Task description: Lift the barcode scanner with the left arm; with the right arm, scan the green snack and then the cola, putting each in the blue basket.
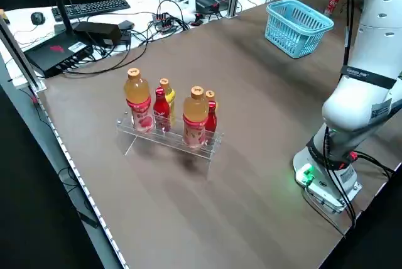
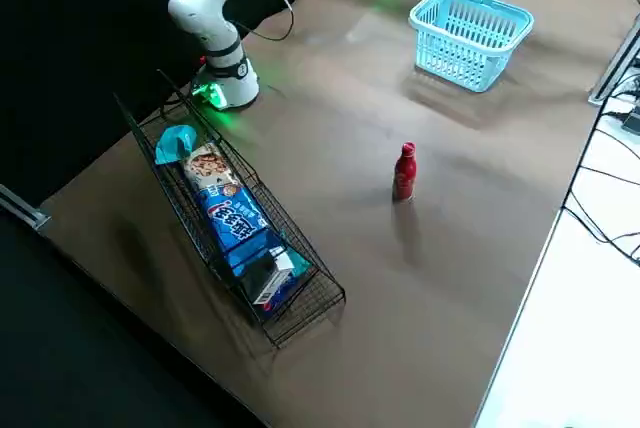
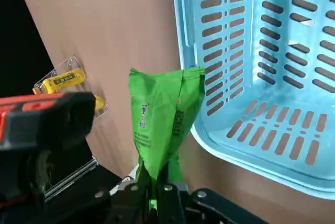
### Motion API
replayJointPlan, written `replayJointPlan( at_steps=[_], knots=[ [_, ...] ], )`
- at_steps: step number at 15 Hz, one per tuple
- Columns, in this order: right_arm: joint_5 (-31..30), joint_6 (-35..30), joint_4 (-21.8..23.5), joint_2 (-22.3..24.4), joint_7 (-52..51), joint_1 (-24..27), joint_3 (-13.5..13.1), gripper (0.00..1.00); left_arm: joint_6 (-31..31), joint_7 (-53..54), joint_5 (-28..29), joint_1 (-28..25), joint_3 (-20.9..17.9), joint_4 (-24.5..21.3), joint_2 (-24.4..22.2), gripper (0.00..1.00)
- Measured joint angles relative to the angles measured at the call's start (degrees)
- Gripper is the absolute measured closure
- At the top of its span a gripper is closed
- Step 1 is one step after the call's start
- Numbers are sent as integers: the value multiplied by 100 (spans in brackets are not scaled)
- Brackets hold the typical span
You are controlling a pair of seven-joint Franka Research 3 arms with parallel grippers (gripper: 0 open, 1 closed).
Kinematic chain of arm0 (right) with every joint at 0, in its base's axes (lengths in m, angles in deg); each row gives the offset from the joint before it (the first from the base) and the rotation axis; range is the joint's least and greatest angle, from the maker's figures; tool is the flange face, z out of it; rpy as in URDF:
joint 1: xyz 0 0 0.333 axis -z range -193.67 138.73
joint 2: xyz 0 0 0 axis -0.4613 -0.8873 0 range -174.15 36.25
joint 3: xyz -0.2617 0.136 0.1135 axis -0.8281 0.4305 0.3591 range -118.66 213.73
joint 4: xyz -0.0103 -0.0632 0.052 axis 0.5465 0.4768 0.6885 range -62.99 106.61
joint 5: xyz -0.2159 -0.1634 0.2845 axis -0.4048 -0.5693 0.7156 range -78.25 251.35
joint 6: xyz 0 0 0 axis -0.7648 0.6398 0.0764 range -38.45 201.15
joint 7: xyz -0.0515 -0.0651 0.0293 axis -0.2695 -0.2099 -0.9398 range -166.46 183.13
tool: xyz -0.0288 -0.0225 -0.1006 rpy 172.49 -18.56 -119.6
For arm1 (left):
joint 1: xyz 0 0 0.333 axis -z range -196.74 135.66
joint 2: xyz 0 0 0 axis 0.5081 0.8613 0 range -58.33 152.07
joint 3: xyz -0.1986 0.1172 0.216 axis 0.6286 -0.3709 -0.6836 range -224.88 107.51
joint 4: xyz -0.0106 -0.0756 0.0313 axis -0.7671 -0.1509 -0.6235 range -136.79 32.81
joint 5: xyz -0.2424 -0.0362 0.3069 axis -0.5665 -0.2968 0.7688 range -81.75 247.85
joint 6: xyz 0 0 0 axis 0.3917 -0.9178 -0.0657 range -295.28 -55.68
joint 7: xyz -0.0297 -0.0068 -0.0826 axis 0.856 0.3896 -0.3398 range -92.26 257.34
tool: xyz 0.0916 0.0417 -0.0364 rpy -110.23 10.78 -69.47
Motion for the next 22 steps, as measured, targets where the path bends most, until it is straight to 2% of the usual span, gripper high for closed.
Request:
replayJointPlan(
  at_steps=[14,17,18,20,22],
  knots=[
    [-4,-1,3,-31,-34,0,-56,93,-6,-99,127,152,-76,36,51,94],
    [-303,47,16,-249,-39,27,-169,93,-7,-99,1149,81,-240,41,58,94],
    [-684,368,27,-525,-61,32,-191,93,-6,-103,2090,52,-314,40,78,94],
    [-907,960,31,-889,-93,-27,-174,93,-6,-231,2811,35,-398,41,101,94],
    [-991,1504,25,-1189,-117,-161,-161,91,-5,-289,3302,25,-576,34,151,94]
  ],
)
